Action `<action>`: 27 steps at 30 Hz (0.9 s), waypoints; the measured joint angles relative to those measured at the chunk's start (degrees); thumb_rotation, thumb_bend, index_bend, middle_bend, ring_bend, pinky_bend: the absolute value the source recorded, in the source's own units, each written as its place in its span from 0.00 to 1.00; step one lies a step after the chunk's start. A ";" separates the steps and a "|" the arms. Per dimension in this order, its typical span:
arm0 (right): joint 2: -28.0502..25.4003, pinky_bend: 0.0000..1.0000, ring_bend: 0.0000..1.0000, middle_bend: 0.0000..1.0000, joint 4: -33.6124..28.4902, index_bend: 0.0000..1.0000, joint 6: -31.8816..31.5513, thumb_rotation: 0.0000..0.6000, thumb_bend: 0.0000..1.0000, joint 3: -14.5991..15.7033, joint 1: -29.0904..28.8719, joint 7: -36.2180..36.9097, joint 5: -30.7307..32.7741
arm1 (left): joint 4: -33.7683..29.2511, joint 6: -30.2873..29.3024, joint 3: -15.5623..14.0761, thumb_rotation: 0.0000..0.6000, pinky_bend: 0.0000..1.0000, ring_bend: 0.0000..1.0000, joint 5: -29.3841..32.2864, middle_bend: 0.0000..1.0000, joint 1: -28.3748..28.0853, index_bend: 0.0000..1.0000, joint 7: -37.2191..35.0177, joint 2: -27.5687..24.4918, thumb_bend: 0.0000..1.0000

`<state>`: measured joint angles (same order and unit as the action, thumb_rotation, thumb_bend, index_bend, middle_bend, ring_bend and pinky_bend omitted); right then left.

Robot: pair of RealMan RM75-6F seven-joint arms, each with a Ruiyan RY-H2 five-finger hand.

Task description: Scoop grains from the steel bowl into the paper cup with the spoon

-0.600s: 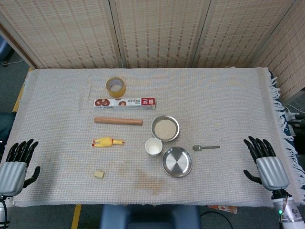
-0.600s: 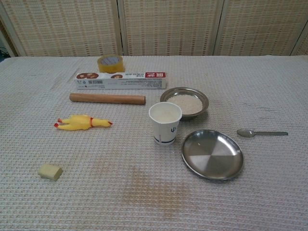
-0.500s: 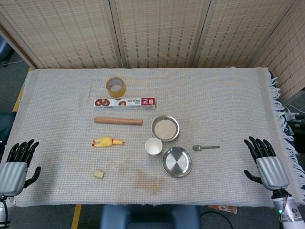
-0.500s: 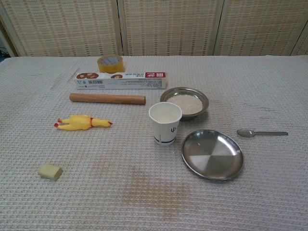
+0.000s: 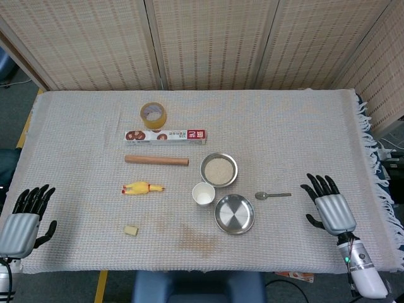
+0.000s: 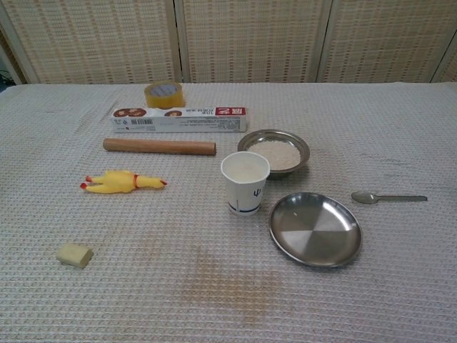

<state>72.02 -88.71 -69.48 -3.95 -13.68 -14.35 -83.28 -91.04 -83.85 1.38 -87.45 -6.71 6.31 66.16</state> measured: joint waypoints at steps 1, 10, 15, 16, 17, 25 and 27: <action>0.94 0.00 0.00 0.00 0.88 0.31 0.89 1.00 0.24 -0.36 -0.75 0.32 0.42 | 0.07 0.15 -0.03 1.00 0.02 0.00 0.02 0.00 -0.05 0.00 -0.07 -0.04 0.44; 9.03 0.00 0.00 0.02 11.35 0.39 7.58 1.00 0.27 -1.67 -6.34 4.74 2.40 | 0.24 0.70 -0.28 1.00 0.02 0.00 0.18 0.00 -0.15 0.00 -0.64 -0.33 0.45; 12.60 0.00 0.00 0.04 15.40 0.42 9.58 1.00 0.27 -1.81 -8.50 5.24 2.90 | -0.60 1.85 -0.49 1.00 0.02 0.00 0.74 0.00 -0.39 0.00 -1.02 -0.86 0.45; 13.23 0.00 0.00 0.05 16.04 0.44 9.77 1.00 0.28 -1.83 -8.79 5.29 2.96 | -0.63 1.92 -0.53 1.00 0.02 0.00 0.69 0.00 -0.44 0.00 -1.13 -0.89 0.45; 13.85 0.00 0.00 0.05 16.66 0.45 9.86 1.00 0.28 -1.88 -9.04 5.30 3.03 | -0.64 1.98 -0.57 1.00 0.02 0.00 0.60 0.00 -0.49 0.00 -1.30 -0.93 0.45; 17.41 0.00 0.00 0.09 20.53 0.50 9.39 1.00 0.28 -2.36 -10.27 4.94 4.03 | -0.51 2.38 -0.65 1.00 0.02 0.00 0.69 0.00 -0.65 0.00 -1.56 -1.07 0.45; 17.72 0.00 0.00 0.09 21.12 0.50 9.43 1.00 0.28 -2.38 -10.45 4.63 4.35 | -0.57 2.71 -0.74 1.00 0.02 0.00 0.84 0.00 -0.72 0.00 -1.48 -1.11 0.47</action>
<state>89.74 -67.59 -60.05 -6.33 -24.13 -9.72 -78.93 -91.61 -81.14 0.64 -86.60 -7.44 4.83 65.05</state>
